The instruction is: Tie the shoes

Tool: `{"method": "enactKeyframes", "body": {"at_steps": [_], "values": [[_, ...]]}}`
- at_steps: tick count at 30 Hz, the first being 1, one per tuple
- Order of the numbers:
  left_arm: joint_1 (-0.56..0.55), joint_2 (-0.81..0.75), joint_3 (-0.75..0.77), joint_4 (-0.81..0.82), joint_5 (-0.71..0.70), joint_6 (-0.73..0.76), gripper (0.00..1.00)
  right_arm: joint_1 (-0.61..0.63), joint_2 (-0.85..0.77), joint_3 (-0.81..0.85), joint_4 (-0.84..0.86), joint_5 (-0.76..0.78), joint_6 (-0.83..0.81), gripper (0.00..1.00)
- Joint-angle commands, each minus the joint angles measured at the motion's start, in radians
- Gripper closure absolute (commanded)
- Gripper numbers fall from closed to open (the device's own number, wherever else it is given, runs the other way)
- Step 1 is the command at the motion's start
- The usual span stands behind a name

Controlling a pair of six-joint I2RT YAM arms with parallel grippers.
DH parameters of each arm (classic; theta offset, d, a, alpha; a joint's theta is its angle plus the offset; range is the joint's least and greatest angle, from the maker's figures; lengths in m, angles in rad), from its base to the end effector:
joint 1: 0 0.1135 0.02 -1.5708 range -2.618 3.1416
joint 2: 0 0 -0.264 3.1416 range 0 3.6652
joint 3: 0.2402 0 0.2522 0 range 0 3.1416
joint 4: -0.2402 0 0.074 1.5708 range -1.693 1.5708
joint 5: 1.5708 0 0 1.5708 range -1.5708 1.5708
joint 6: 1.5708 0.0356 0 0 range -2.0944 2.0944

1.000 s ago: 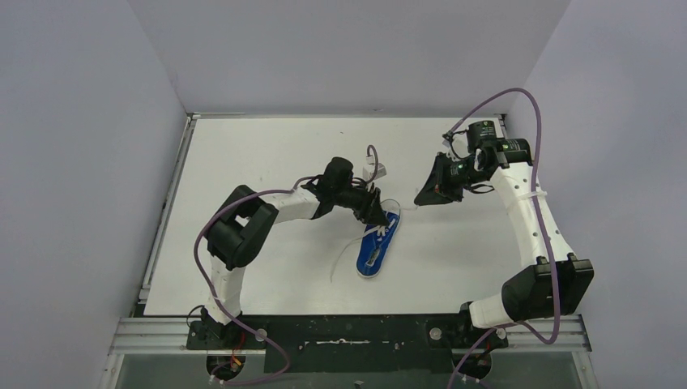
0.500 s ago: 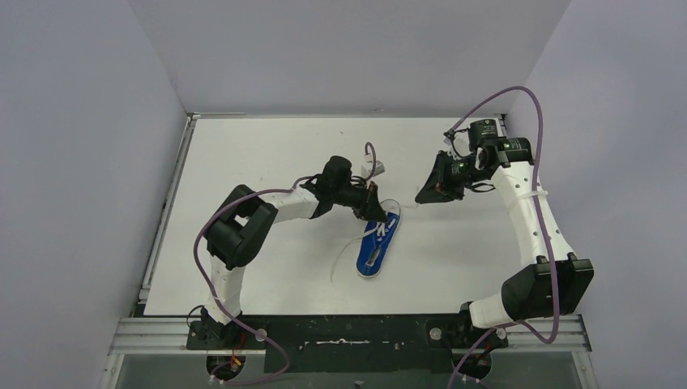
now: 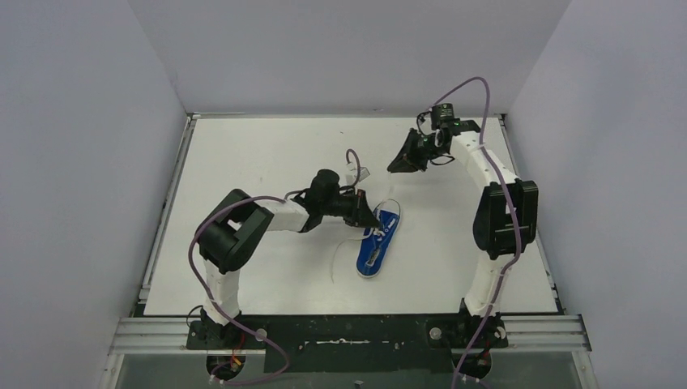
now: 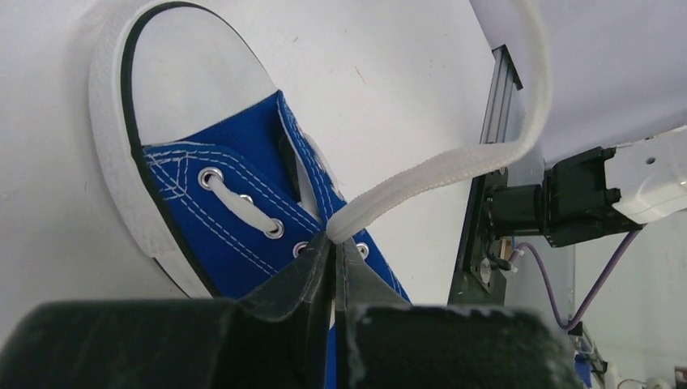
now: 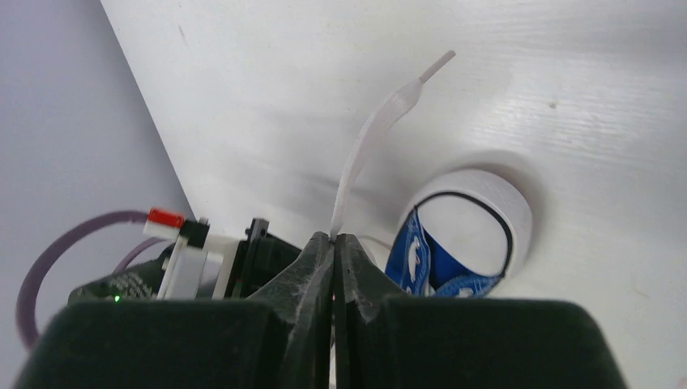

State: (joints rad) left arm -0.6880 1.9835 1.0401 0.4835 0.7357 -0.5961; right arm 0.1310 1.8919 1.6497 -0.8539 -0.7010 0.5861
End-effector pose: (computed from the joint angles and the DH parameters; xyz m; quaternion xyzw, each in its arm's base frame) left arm 0.3002 -0.2777 0.1477 0.2259 0.7833 -0.5394 0.2111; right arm 0.3953 0.0752 0.2735 0.1273 0.9076 0.3900 0.0897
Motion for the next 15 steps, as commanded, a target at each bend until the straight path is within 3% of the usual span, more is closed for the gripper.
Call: {"method": "enactKeyframes", "body": {"at_steps": [1, 7, 10, 15], "values": [[0.011, -0.105, -0.042, 0.141, -0.062, -0.065, 1.00, 0.076, 0.072, 0.064, 0.190, 0.023, 0.122, 1.00], [0.015, -0.126, -0.080, 0.162, -0.083, -0.082, 1.00, 0.198, 0.267, 0.207, 0.235, 0.068, 0.166, 1.00], [0.015, -0.124, -0.090, 0.172, -0.096, -0.104, 1.00, 0.233, 0.361, 0.325, 0.141, 0.059, 0.102, 1.00], [0.015, -0.145, -0.098, 0.126, -0.151, -0.129, 1.00, 0.168, 0.367, 0.428, -0.137, 0.189, -0.124, 0.57]]}}
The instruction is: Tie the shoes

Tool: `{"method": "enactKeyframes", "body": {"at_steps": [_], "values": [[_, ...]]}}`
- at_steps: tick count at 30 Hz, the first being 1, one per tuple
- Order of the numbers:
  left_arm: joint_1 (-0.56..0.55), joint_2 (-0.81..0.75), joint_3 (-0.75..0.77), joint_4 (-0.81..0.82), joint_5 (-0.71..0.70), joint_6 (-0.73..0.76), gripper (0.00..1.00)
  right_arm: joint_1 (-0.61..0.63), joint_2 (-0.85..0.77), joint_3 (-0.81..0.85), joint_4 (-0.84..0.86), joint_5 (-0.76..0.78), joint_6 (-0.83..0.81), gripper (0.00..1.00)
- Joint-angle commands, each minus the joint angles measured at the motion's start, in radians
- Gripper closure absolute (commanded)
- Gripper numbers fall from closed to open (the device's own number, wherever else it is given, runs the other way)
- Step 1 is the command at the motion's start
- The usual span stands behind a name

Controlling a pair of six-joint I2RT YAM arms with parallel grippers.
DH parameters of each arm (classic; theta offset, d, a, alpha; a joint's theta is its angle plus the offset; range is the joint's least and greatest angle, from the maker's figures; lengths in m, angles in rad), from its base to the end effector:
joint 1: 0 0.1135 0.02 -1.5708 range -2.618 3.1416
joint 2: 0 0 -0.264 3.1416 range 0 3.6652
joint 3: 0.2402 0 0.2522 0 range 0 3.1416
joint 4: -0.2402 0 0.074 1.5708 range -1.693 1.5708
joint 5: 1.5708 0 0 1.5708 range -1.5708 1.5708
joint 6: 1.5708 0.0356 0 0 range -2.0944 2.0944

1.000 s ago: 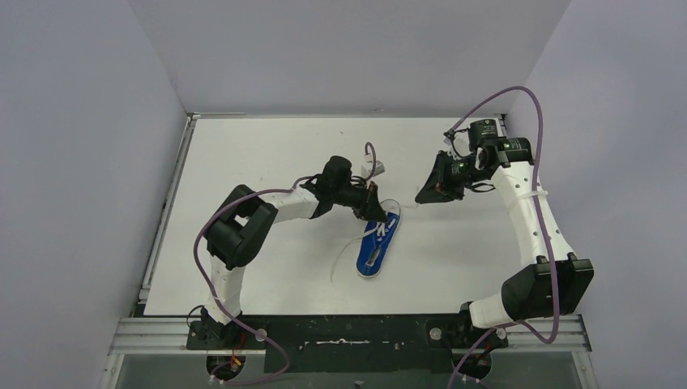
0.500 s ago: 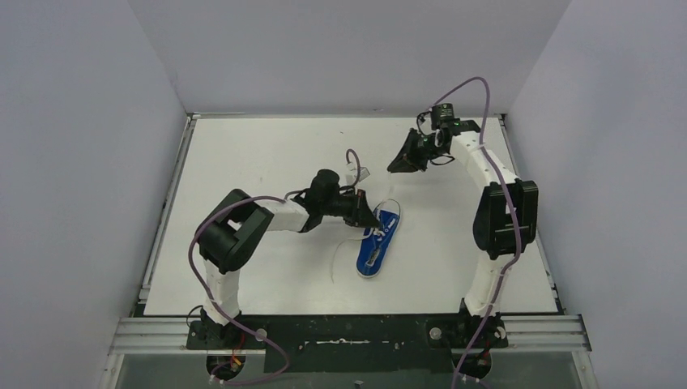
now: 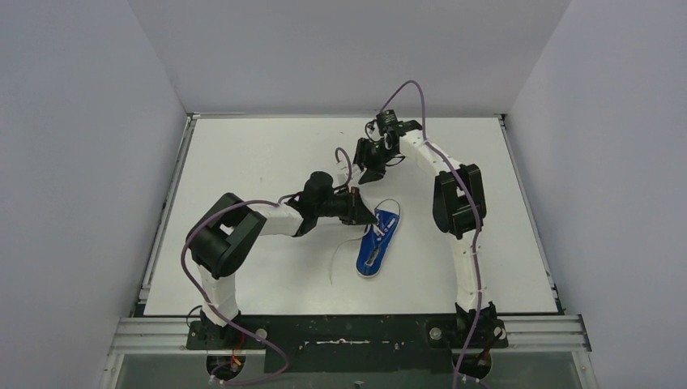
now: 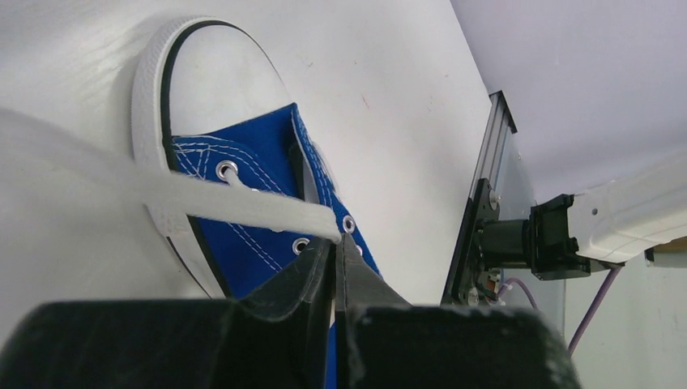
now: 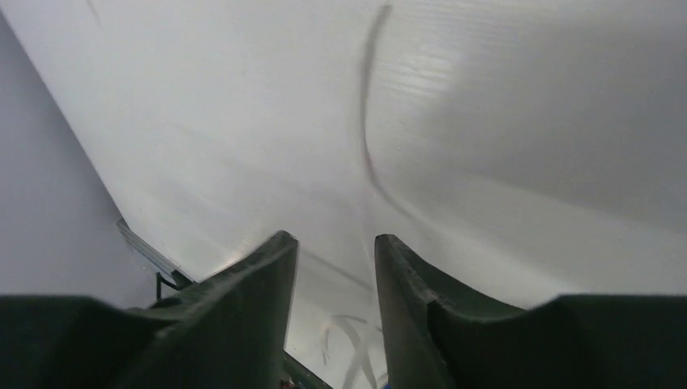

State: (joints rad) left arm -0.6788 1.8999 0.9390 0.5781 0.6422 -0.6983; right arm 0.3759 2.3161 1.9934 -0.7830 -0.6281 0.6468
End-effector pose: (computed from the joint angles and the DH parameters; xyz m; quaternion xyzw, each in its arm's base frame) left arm 0.2901 -0.2614 0.1586 0.1690 0.7880 -0.5394 0.2439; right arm 0.4541 0.2017 0.1948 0.0544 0.9266 0.3694 0.0441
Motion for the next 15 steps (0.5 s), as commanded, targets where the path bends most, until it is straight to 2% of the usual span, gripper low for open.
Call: {"method": "enactKeyframes", "body": {"at_steps": [1, 4, 8, 11, 15], "values": [[0.005, -0.069, 0.005, 0.007, -0.073, -0.031, 1.00, -0.100, -0.092, 0.064, -0.231, 0.134, -0.220, 0.50], [0.007, -0.080, 0.022, -0.081, -0.099, -0.027, 1.00, -0.153, -0.240, -0.054, -0.277, 0.179, -0.304, 0.39], [0.008, -0.061, 0.062, -0.168, -0.103, -0.032, 1.00, -0.146, -0.489, -0.346, -0.231, 0.236, -0.329, 0.33], [0.010, -0.052, 0.083, -0.243, -0.132, -0.036, 1.00, -0.058, -0.695, -0.602, -0.111, 0.278, -0.296, 0.32], [0.017, -0.044, 0.102, -0.274, -0.121, -0.063, 1.00, 0.146, -0.899, -0.798, 0.095, 0.361, -0.263, 0.32]]}}
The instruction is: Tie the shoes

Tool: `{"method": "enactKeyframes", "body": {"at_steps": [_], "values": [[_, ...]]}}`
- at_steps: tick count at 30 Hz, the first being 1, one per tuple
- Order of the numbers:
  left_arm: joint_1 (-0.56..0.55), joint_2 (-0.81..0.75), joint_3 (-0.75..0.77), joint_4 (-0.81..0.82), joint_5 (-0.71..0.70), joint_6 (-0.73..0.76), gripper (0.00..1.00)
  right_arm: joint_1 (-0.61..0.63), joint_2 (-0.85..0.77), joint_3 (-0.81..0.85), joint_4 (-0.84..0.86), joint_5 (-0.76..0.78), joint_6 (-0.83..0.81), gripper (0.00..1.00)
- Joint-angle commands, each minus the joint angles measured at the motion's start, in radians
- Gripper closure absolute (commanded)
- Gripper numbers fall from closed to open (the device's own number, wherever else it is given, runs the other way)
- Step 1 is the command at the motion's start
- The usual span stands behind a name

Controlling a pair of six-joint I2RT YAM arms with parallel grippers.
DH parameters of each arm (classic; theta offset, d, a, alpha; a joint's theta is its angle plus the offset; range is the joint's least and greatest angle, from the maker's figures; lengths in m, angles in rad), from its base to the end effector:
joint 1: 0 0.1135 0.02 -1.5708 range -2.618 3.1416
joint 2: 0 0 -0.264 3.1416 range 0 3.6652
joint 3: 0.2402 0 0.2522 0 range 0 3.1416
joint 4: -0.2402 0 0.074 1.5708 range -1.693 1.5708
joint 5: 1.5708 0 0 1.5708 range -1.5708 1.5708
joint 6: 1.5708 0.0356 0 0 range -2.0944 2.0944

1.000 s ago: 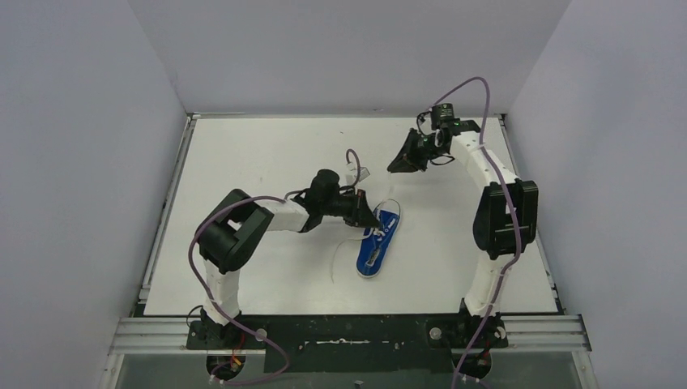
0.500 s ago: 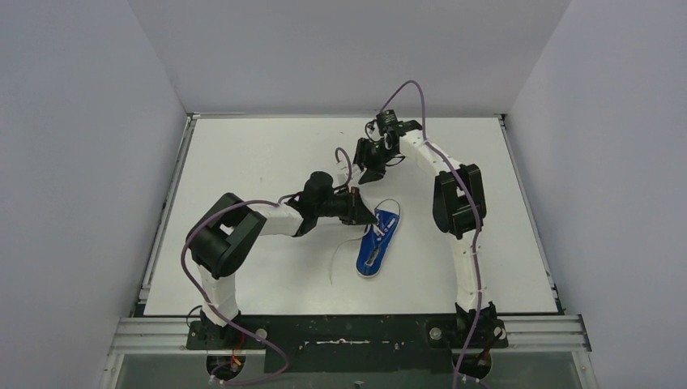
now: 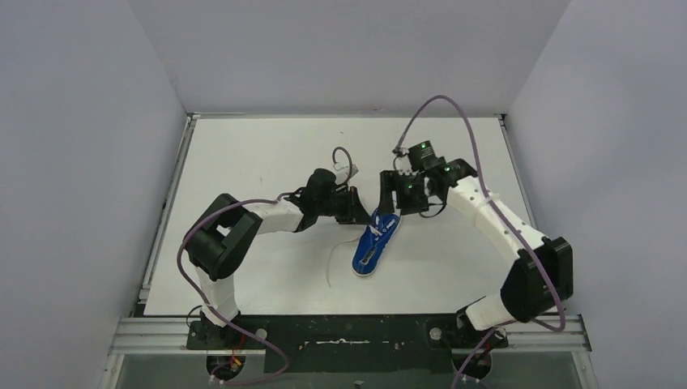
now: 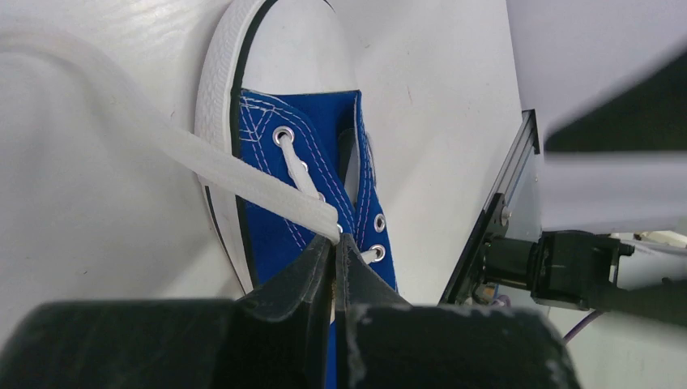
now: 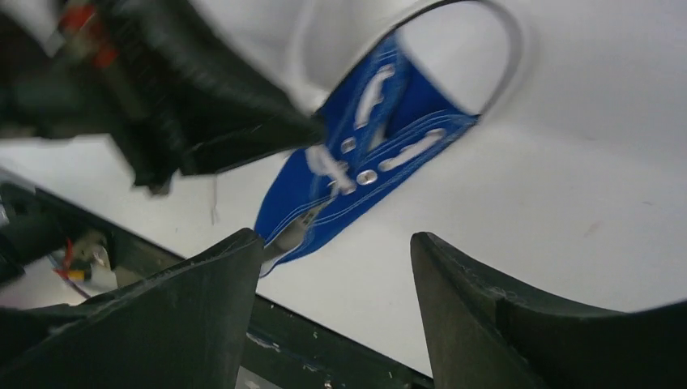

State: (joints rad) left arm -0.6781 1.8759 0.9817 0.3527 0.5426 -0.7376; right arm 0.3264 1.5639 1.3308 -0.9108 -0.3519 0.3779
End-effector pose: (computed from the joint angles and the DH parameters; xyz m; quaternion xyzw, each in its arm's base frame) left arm 0.2914 -0.2583 0.1580 0.1069 0.8422 -0.4856 0.2086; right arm 0.2943 0.1126 0.2815 -0.0123 0.9629 0.2325 0.1368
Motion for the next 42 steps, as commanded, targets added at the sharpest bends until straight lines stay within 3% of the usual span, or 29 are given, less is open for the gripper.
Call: {"method": "enactKeyframes", "body": {"at_steps": [1, 6, 12, 18, 22, 25, 32, 38, 42], "values": [[0.018, -0.019, 0.065, -0.052, -0.017, -0.030, 1.00, 0.251, -0.188, -0.185, 0.275, 0.103, 0.009, 0.32], [0.018, -0.003, 0.092, -0.080, 0.024, -0.063, 1.00, 0.522, -0.281, -0.386, 0.528, 0.182, 0.001, 0.32], [0.018, 0.036, 0.093, -0.084, 0.089, -0.101, 1.00, 0.720, -0.176, -0.444, 0.691, 0.294, -0.020, 0.35], [0.018, -0.010, 0.053, -0.126, 0.012, -0.132, 1.00, 0.742, -0.119, -0.508, 0.765, 0.313, 0.012, 0.44], [0.010, -0.015, 0.025, -0.086, -0.016, -0.187, 1.00, 0.726, -0.128, -0.511, 0.603, 0.556, 0.050, 0.52], [-0.007, -0.026, 0.010, -0.072, -0.062, -0.219, 1.00, 0.712, -0.187, -0.550, 0.476, 0.672, 0.117, 0.52], [-0.028, 0.009, 0.014, -0.022, -0.098, -0.285, 1.00, 0.745, -0.367, -0.630, 0.589, 0.503, 0.027, 0.46], [-0.020, 0.015, 0.043, -0.071, -0.087, -0.243, 1.00, 0.832, -0.297, -0.566, 0.700, 0.472, -0.024, 0.33], [-0.018, 0.032, 0.076, -0.120, -0.048, -0.219, 1.00, 0.862, -0.181, -0.550, 0.833, 0.448, -0.066, 0.31]]}}
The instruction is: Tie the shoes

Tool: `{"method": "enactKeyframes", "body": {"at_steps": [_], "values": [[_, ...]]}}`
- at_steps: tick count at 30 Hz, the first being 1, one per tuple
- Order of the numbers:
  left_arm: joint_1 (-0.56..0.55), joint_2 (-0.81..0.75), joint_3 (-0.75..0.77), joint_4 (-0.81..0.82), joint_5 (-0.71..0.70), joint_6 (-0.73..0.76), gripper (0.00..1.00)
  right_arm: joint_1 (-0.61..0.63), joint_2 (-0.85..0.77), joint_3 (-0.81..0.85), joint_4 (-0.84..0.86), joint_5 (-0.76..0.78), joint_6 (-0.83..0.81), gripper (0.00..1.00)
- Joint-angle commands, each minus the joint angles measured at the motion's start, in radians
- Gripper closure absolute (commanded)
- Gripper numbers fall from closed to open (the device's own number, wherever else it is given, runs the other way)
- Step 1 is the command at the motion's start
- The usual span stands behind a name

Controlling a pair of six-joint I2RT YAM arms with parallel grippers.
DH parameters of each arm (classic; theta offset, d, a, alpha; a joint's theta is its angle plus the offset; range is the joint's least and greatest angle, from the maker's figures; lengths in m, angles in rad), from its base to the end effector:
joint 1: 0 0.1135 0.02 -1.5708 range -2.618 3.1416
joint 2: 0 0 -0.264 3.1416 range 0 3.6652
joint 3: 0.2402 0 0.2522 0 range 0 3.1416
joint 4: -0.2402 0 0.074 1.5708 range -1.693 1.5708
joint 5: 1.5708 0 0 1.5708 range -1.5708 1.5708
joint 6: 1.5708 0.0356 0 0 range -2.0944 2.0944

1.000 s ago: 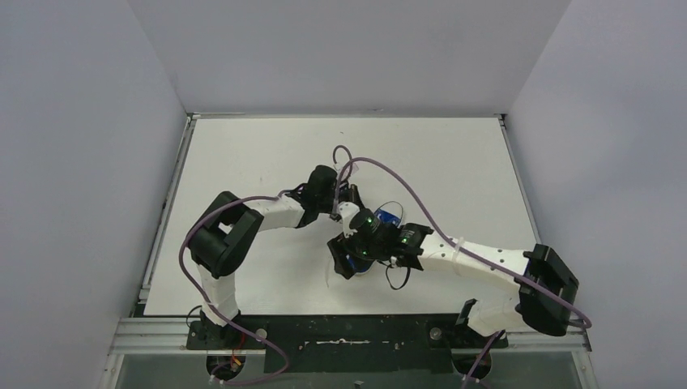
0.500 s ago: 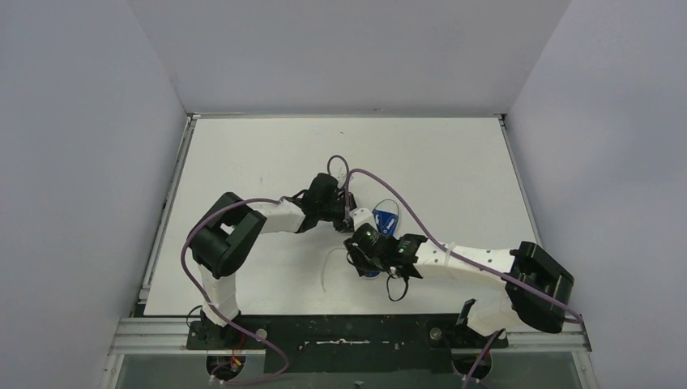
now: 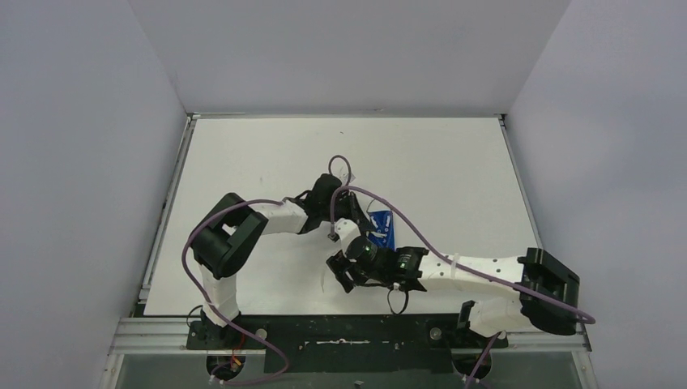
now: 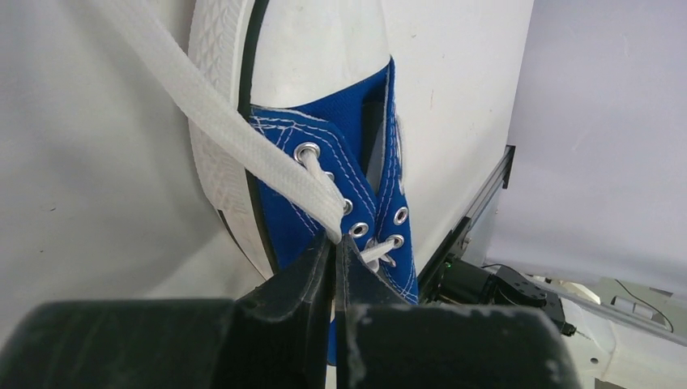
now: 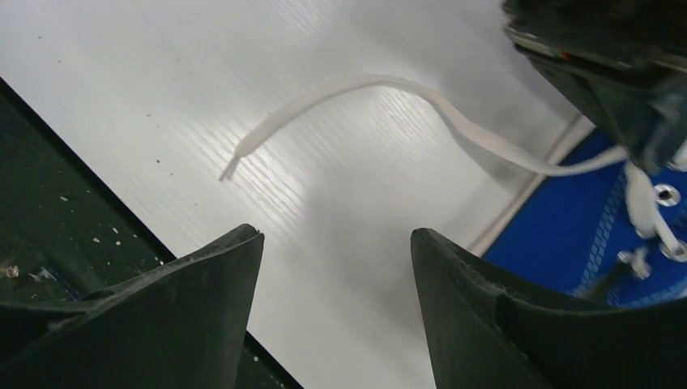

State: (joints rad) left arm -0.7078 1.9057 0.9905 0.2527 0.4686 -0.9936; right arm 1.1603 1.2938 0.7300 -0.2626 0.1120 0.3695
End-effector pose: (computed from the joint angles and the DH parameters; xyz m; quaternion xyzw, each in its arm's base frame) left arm 0.2836 -0.2639 0.1402 -0.0237 0.8797 -0.4584 0.1246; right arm 0.1078 0.2377 0.2068 -0.3395 0.8662 0.2138 0.2981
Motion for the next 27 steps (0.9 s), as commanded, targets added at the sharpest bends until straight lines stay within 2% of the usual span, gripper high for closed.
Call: {"method": "enactKeyframes", "body": {"at_steps": [1, 9, 19, 22, 27], "values": [[0.013, 0.007, 0.075, -0.032, 0.040, 0.040, 1.00, 0.034, 0.118, 0.056, 0.213, -0.019, -0.064, 0.30], [0.018, 0.049, 0.144, -0.142, 0.107, 0.113, 1.00, 0.107, 0.273, 0.060, 0.376, 0.021, -0.093, 0.29], [0.019, 0.088, 0.139, -0.106, 0.161, 0.141, 1.00, 0.138, 0.351, 0.097, 0.405, 0.055, -0.077, 0.23], [0.023, 0.073, 0.119, -0.113, 0.144, 0.166, 1.00, 0.142, 0.363, 0.131, 0.327, 0.160, -0.043, 0.28], [0.031, 0.081, 0.106, -0.086, 0.165, 0.156, 1.00, 0.159, 0.361, 0.084, 0.296, 0.189, -0.001, 0.37]]}}
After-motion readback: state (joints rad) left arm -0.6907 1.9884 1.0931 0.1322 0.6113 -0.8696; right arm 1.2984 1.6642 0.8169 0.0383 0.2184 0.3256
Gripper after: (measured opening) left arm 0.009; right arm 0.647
